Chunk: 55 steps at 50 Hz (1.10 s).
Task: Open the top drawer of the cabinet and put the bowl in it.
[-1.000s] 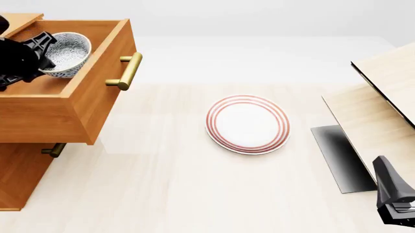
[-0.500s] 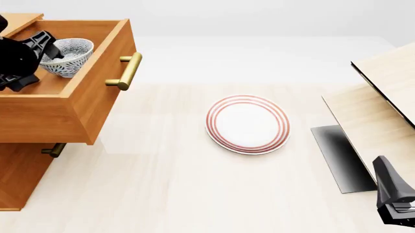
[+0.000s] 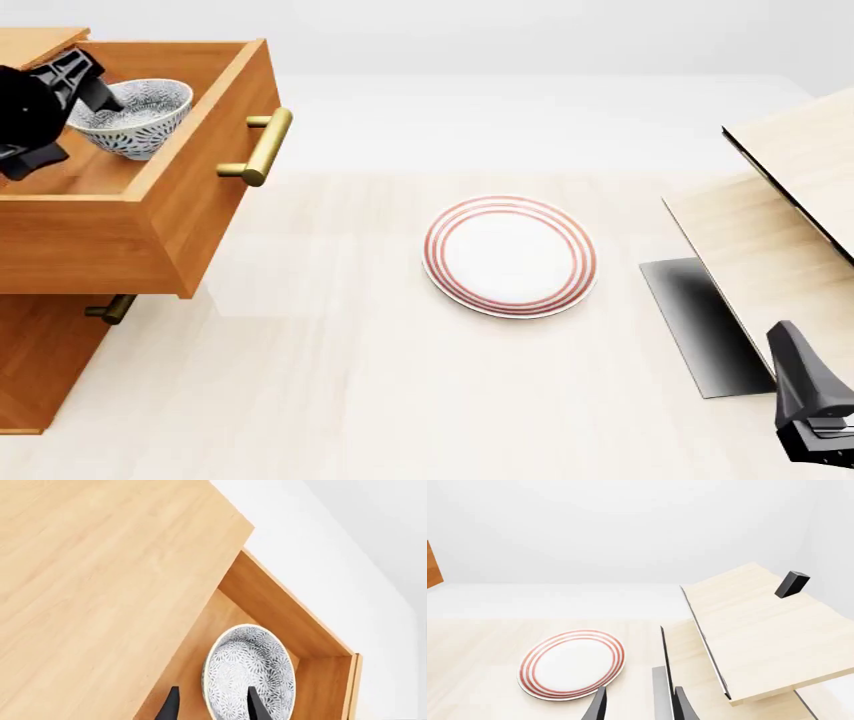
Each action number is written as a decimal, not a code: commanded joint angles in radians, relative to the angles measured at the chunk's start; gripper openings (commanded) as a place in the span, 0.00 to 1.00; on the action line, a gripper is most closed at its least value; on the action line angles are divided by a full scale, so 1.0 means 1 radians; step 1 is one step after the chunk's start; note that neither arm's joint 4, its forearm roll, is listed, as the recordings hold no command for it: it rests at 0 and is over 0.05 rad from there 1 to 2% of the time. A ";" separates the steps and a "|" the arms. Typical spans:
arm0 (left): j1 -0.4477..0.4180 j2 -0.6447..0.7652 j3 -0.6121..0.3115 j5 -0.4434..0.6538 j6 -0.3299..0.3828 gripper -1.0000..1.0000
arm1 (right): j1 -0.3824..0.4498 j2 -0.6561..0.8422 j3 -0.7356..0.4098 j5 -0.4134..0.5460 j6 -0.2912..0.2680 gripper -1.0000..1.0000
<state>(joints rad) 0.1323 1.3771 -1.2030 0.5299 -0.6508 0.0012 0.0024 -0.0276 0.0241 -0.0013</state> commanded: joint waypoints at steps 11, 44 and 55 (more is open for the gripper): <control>-0.014 -0.093 0.001 0.077 0.017 1.00 | 0.000 0.001 0.007 -0.008 0.000 1.00; -0.053 -0.255 0.039 0.168 0.026 1.00 | 0.000 0.001 0.007 -0.008 0.000 1.00; -0.101 -0.299 0.083 0.148 0.023 1.00 | 0.000 0.001 0.007 -0.008 0.000 1.00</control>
<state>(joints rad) 0.0623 1.1181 -1.1532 0.6840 -0.6271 0.0012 0.0024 -0.0276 0.0241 -0.0014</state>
